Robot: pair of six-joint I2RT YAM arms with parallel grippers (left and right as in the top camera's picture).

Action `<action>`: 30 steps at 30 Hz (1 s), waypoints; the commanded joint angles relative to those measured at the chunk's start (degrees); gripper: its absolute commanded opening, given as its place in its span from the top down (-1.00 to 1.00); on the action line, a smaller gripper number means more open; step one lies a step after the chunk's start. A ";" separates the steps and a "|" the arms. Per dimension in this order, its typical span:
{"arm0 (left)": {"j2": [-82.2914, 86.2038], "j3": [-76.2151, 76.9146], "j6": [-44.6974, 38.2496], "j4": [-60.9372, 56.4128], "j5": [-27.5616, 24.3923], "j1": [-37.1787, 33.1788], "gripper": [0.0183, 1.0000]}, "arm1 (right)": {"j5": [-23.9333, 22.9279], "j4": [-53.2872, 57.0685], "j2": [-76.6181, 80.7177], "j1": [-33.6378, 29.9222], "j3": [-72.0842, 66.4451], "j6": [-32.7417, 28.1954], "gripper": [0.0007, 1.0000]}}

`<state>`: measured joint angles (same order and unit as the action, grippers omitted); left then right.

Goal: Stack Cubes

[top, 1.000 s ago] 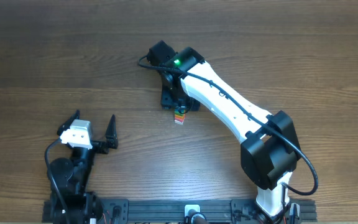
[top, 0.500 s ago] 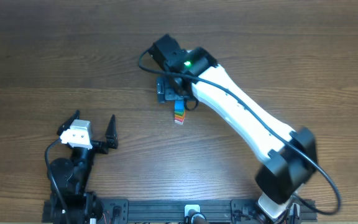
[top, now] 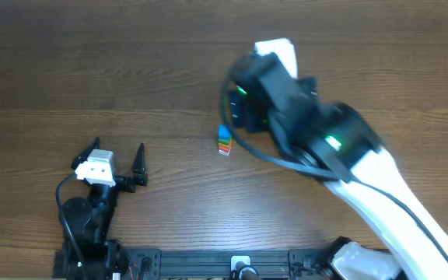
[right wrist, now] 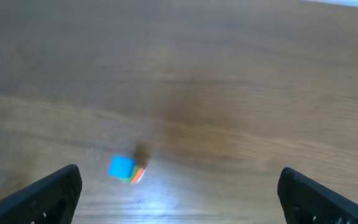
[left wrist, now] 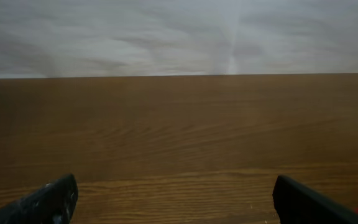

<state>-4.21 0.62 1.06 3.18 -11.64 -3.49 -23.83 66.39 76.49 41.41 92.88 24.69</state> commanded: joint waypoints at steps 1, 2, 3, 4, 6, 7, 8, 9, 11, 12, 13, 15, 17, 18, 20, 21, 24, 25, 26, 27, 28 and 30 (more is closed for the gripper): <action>0.42 -0.31 -0.83 0.07 -0.55 0.22 -1.00 | -5.55 -4.83 -10.71 0.07 -12.46 -1.64 -0.98; 0.42 -0.31 -0.83 0.07 -0.52 0.22 -1.00 | -5.29 -6.71 -12.98 -0.20 -15.63 -1.64 -0.98; 0.42 -0.31 -0.85 0.07 -0.52 0.22 -1.00 | -5.16 -9.38 -15.91 -0.74 -19.96 -1.66 -0.98; 0.42 -0.31 -0.85 0.07 -0.55 0.22 -1.00 | -5.16 -11.85 -18.27 -1.42 -23.74 -1.97 -0.98; 0.42 -0.31 -0.83 0.07 -0.55 0.22 -1.00 | -5.25 -16.55 -21.97 -2.93 -30.10 -3.15 -0.98; 0.42 -0.31 -0.85 0.07 -0.55 0.22 -1.00 | -5.73 -19.61 -23.93 -4.00 -33.73 -3.56 -0.99; 0.42 -0.31 -0.85 0.07 -0.52 0.22 -1.00 | -6.10 -22.40 -25.59 -4.94 -36.81 -3.82 -0.98; 0.42 -0.31 -0.85 0.07 -0.55 0.22 -1.00 | -6.34 -25.97 -27.34 -6.05 -40.44 -4.46 -0.98; 0.42 -0.31 -0.85 0.07 -0.55 0.22 -1.00 | -6.32 -32.94 -30.29 -7.96 -47.10 -6.38 -0.99; 0.42 -0.31 -0.85 0.07 -0.52 0.22 -1.00 | -6.34 -36.65 -31.76 -8.79 -50.69 -7.32 -0.98; 0.42 -0.31 -0.85 0.07 -0.55 0.22 -1.00 | -6.51 -40.22 -33.11 -9.53 -54.18 -8.20 -0.98; 0.42 -0.31 -0.85 0.07 -0.52 0.22 -1.00 | -7.28 -47.67 -35.56 -10.99 -61.42 -10.23 -0.99; 0.42 -0.31 -0.85 0.07 -0.52 0.22 -1.00 | -8.09 -53.53 -37.22 -12.22 -67.19 -10.40 -0.99; 0.42 -0.31 -0.85 0.07 -0.52 0.22 -1.00 | -8.20 -56.11 -37.77 -12.72 -69.61 -10.40 -0.99; 0.42 -0.31 -0.83 0.07 -0.52 0.22 -1.00 | -8.13 -60.92 -38.49 -13.62 -74.20 -10.40 -0.99; 0.42 -0.31 -0.85 0.07 -0.52 0.22 -1.00 | -8.09 -62.47 -38.51 -13.73 -75.76 -10.38 -0.98; 0.42 -0.31 -0.85 0.07 -0.55 0.22 -1.00 | -8.00 -66.23 -38.45 -13.75 -80.02 -10.38 -0.99; 0.42 -0.31 -0.85 0.07 -0.55 0.22 -1.00 | -8.13 -67.47 -38.45 -13.75 -81.29 -10.40 -0.99; 0.42 -0.31 -0.85 0.07 -0.52 0.22 -1.00 | -8.17 -68.61 -38.45 -13.84 -82.31 -10.38 -0.98; 0.42 -0.31 -0.83 0.07 -0.52 0.22 -1.00 | -8.17 -69.99 -38.45 -14.03 -83.43 -10.38 -0.99; 0.42 -0.31 -0.85 0.07 -0.52 0.22 -1.00 | -8.17 -71.28 -38.45 -14.23 -84.54 -10.38 -0.99; 0.42 -0.31 -0.85 0.07 -0.52 0.22 -1.00 | -8.17 -72.74 -38.45 -14.34 -86.40 -10.38 -0.99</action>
<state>-4.21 0.62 1.06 3.18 -11.64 -3.49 -31.07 -5.17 38.50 27.64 8.75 14.72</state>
